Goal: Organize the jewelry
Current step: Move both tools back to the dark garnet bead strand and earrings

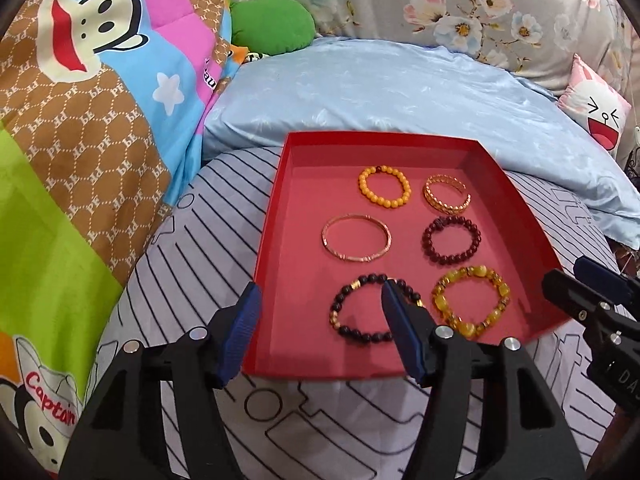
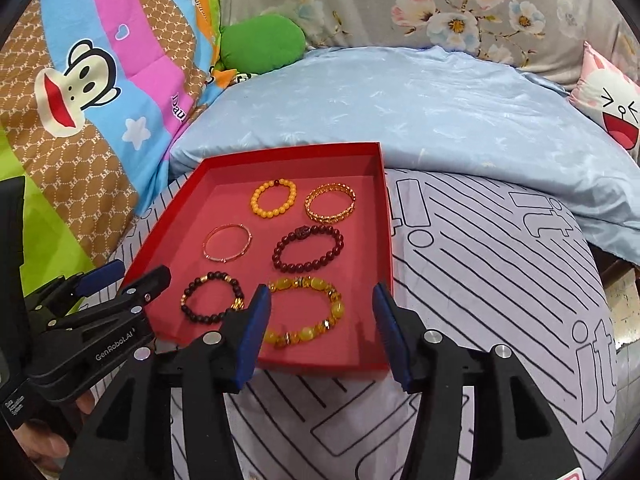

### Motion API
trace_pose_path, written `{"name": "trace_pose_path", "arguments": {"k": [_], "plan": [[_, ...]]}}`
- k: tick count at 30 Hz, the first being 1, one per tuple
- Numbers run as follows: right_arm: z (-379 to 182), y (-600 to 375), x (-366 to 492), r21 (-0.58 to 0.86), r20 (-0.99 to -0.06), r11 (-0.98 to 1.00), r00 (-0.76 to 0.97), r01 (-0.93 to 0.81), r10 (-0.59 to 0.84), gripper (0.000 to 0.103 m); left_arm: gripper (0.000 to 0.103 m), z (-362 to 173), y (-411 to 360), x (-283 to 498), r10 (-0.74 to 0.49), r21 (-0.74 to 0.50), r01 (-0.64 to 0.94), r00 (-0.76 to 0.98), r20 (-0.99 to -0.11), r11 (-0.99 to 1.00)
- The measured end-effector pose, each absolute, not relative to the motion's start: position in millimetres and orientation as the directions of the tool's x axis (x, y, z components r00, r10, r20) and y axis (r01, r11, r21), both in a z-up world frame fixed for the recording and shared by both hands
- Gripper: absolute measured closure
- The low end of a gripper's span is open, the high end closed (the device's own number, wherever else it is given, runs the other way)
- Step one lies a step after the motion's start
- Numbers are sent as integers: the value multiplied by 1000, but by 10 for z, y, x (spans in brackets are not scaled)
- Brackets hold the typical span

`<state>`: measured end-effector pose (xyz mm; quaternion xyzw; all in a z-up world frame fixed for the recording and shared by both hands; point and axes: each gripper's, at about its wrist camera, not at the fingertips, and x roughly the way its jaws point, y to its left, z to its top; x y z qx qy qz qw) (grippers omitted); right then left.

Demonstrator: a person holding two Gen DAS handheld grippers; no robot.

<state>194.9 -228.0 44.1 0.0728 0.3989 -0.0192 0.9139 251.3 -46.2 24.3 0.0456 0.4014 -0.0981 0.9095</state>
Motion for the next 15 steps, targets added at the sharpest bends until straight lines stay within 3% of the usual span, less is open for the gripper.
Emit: {"name": "trace_pose_path", "arguments": {"k": [15], "plan": [[350,-2303,1084,123,-759,986,651,110,22,51,44,124,-293,1632,-192,-53,248,579,-792,967]]}}
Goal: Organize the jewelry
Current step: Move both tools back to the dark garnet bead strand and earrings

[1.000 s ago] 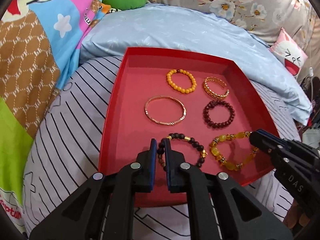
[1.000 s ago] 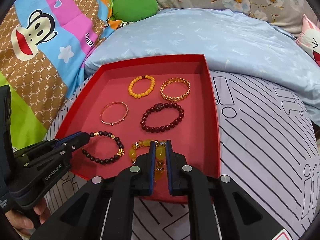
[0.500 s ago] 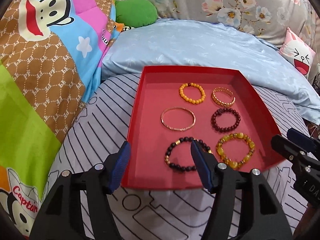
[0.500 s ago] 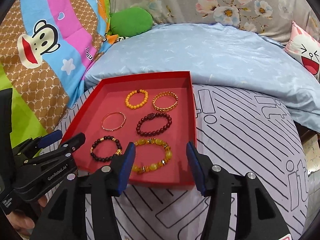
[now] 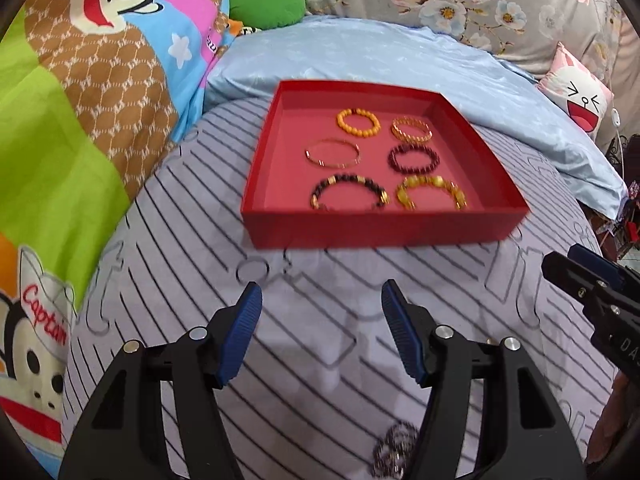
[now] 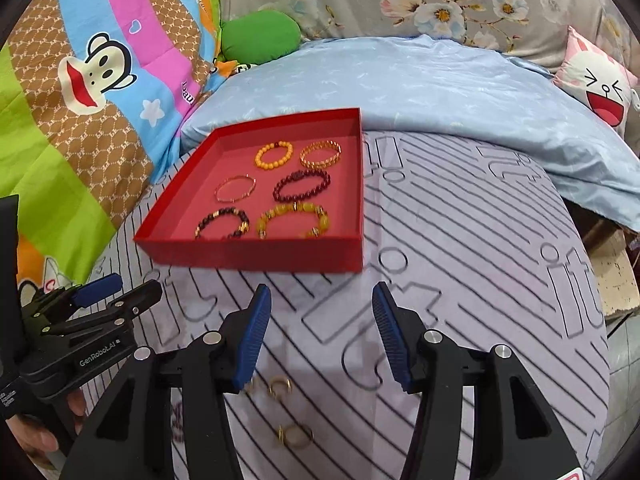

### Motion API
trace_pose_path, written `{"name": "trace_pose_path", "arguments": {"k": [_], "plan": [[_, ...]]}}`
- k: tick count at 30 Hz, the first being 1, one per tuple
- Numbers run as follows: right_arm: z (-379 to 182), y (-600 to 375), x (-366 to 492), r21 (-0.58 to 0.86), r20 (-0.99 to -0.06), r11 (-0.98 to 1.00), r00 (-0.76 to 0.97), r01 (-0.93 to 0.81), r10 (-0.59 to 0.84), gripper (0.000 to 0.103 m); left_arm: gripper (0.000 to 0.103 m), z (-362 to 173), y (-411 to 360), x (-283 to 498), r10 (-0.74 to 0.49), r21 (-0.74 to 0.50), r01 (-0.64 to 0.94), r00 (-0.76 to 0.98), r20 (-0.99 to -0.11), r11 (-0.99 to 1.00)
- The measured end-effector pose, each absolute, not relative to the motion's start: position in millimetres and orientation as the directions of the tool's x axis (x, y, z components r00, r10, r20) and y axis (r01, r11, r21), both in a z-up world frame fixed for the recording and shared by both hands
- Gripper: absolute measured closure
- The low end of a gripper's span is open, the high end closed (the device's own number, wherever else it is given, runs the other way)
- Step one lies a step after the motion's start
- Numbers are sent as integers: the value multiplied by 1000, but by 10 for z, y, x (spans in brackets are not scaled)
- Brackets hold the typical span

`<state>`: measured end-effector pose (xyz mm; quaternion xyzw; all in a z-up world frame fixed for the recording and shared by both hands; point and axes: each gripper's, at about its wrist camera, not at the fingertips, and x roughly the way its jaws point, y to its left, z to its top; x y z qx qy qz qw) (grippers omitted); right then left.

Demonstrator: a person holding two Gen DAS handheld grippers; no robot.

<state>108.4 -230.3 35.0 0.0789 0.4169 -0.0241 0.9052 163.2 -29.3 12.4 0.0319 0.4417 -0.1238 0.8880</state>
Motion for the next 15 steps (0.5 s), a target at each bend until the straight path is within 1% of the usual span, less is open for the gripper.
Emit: {"name": "trace_pose_path", "arguments": {"k": [6,10,12,14,15], "plan": [[237,-2282,761,83,-777,990,629,111,-5,51,44,-5,-299,1272,-195,-50,268,547,-814,962],[158,-2272,605,71,-788,991,616,111,-13,51,44,-96,-305,1059,-214,-75,274,520,-827,959],[116,-2275,540,79,-795,990,607,114,-7,51,42,-112,-312,987,-229,-89,283,512,-828,955],[67,-2272,475,81,-803,990,596,116,-4,51,35,-139,-348,900,-242,-99,296,500,-831,950],[42,-2270,444,84,-807,990,591,117,-2,51,34,-154,-374,850,-246,-97,305,499,-831,947]]}}
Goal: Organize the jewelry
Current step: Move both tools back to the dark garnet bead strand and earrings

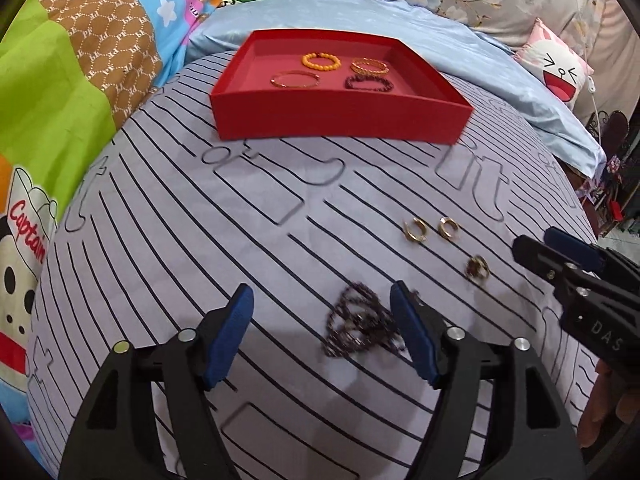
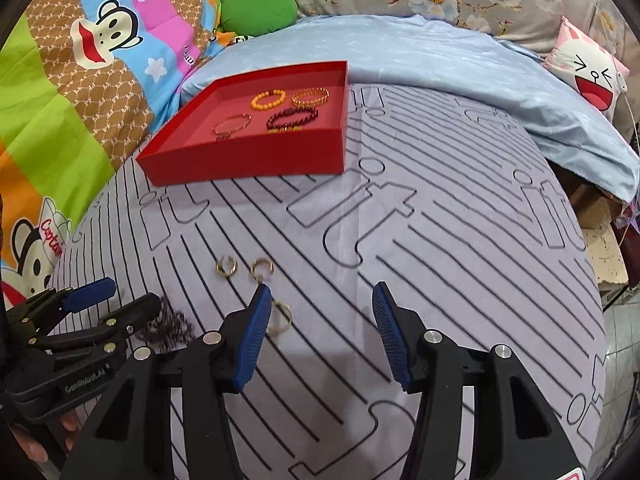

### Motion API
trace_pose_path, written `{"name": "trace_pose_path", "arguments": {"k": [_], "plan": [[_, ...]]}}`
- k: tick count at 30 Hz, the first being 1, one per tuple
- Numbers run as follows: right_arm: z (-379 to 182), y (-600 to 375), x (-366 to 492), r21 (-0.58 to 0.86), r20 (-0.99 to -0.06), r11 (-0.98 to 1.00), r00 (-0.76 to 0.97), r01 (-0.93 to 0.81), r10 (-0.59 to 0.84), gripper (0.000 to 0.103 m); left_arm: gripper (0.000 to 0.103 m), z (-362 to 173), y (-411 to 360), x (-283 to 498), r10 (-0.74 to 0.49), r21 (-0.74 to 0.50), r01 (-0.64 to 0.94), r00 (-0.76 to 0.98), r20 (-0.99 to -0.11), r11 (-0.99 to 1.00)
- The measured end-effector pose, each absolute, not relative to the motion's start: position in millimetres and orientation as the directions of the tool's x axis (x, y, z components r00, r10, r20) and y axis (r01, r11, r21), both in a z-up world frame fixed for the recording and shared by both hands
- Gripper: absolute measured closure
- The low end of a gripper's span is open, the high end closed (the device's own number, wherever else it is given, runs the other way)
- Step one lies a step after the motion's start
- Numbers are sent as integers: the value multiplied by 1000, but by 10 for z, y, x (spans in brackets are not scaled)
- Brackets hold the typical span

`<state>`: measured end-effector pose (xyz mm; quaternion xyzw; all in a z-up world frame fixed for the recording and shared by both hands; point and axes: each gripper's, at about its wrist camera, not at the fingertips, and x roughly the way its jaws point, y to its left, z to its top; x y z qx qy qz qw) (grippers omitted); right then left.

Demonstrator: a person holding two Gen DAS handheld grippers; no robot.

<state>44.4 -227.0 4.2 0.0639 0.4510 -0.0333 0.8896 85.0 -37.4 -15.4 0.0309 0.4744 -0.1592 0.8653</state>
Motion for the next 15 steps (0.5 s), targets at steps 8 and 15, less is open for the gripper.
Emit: {"name": "trace_pose_path", "arguments": {"k": [8,15], "plan": [[-36,-2223,335,92,-817,989,577,115,9,51,33,-264,-502,768,-267,-111,334,471,-841,936],[-57,-2192,323,99,-819,989,574,106,20,51,46,-267,-490,767,-259,-95,335,489,-833,937]]}}
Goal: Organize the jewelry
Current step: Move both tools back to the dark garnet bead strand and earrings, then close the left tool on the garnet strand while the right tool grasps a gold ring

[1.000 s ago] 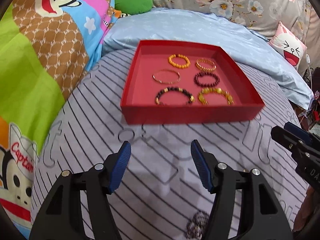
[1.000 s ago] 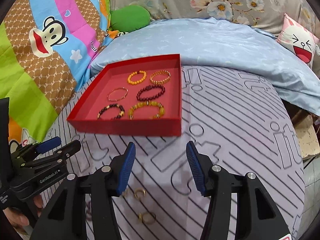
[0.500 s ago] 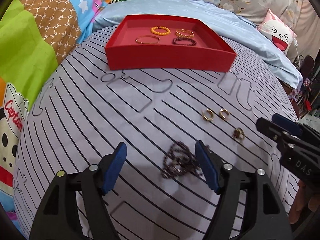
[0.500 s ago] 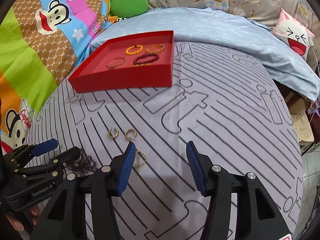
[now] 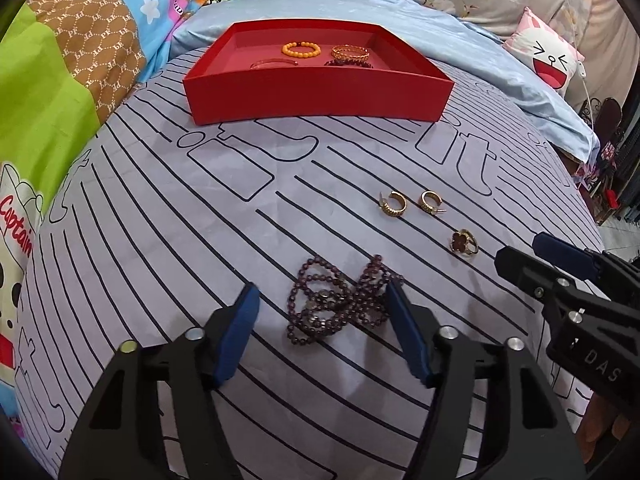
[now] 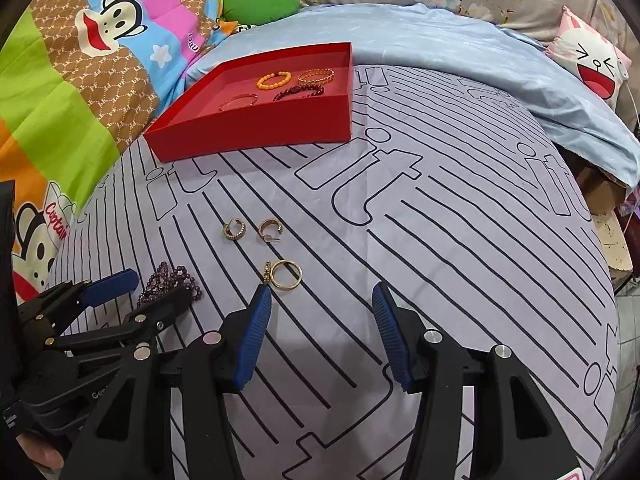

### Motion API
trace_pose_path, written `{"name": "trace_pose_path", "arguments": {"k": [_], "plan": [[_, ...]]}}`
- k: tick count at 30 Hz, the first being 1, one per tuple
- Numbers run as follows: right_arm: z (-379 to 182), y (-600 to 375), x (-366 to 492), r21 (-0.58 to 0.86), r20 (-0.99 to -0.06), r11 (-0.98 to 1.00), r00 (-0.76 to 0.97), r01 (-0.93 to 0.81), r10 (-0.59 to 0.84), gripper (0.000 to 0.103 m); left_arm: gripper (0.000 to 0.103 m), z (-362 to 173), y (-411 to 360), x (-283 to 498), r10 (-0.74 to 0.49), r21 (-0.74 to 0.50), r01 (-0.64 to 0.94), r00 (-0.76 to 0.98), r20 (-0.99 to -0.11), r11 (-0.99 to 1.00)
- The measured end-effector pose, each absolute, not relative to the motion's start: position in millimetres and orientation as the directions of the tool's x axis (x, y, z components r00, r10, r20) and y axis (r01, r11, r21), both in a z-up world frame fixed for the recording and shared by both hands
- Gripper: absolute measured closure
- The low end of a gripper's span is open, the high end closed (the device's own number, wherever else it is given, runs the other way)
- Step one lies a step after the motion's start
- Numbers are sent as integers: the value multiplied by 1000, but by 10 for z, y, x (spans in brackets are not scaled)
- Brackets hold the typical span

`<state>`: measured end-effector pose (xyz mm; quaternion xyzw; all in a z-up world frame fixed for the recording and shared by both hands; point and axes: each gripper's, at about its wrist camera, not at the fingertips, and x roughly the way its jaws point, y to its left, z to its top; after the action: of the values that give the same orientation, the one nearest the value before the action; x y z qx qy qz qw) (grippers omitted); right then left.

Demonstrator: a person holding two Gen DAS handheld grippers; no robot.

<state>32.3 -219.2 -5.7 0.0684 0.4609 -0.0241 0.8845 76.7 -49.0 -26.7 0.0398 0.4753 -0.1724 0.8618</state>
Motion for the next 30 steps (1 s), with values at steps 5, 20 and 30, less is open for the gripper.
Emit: {"name": "trace_pose_path", "arguments": {"k": [5,20,30], "plan": [[-74,-2167,345,106,-821,990,570,97,33,51,87,-256,-454,782,-279,-111,345,488,-827,932],[-139,-1987,531,128,-828,991,553,27,92,87,94,-199,-343,816,-319,-172,330,466,-825,928],[-171,-1966,569,132,-829,991,550,11,104,99,94,-210,-338,838,-316,-173,325,461,-829,930]]}}
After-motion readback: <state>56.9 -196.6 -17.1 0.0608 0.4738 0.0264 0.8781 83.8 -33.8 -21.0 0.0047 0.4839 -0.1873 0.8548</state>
